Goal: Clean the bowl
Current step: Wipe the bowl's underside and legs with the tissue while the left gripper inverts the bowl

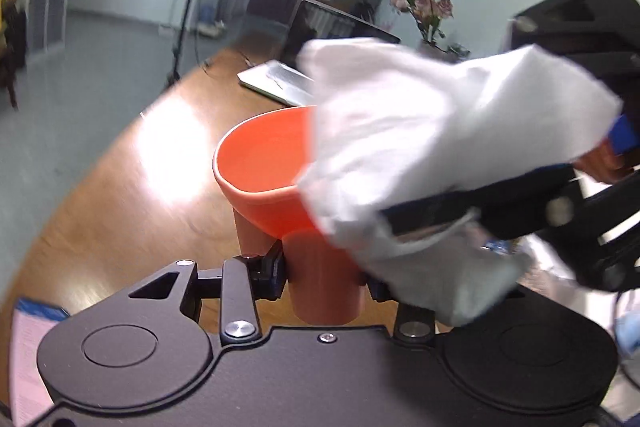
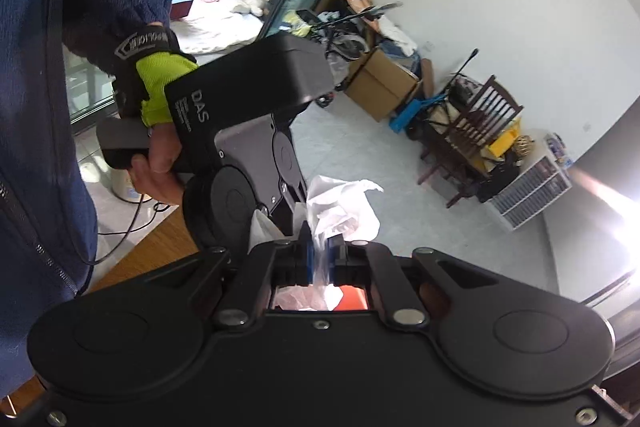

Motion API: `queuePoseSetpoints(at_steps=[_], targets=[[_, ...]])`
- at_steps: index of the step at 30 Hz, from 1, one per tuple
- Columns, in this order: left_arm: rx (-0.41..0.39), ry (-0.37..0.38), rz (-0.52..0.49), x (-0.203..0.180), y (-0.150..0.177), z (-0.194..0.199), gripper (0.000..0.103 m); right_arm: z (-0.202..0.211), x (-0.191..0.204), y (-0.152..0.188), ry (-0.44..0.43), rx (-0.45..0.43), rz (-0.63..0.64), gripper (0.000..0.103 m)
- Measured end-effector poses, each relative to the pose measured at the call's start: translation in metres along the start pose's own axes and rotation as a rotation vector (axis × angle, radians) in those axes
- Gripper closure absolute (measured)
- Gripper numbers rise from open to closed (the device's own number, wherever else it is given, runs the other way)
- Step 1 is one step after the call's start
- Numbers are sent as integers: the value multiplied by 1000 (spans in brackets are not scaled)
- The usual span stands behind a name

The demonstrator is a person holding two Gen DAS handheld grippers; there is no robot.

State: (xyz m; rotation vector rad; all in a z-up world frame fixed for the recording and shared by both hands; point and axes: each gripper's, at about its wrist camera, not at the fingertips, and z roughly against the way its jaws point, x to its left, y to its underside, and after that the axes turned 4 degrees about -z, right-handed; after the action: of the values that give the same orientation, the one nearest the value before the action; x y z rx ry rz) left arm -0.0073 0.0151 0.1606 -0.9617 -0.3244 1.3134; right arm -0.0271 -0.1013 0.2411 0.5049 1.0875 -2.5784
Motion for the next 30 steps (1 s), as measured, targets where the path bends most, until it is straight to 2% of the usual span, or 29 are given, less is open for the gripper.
queuePoseSetpoints(at_steps=[3,8,16,23,28,30], targets=[[25,23,9,2,2,3,66,-10,1,-3,-13,2,2,96],[37,74,85,12,5,6,66,-22,-7,1,4,6,-18,96],[42,79,34,9,14,-1,66,-34,-33,16,45,49,-99,96],[11,122,-19,2,19,3,66,-32,-56,46,108,111,-171,96],[21,104,-6,3,27,5,66,-27,-64,76,123,156,-249,96],[44,73,22,10,35,-4,67,-32,-64,90,119,192,-268,96]])
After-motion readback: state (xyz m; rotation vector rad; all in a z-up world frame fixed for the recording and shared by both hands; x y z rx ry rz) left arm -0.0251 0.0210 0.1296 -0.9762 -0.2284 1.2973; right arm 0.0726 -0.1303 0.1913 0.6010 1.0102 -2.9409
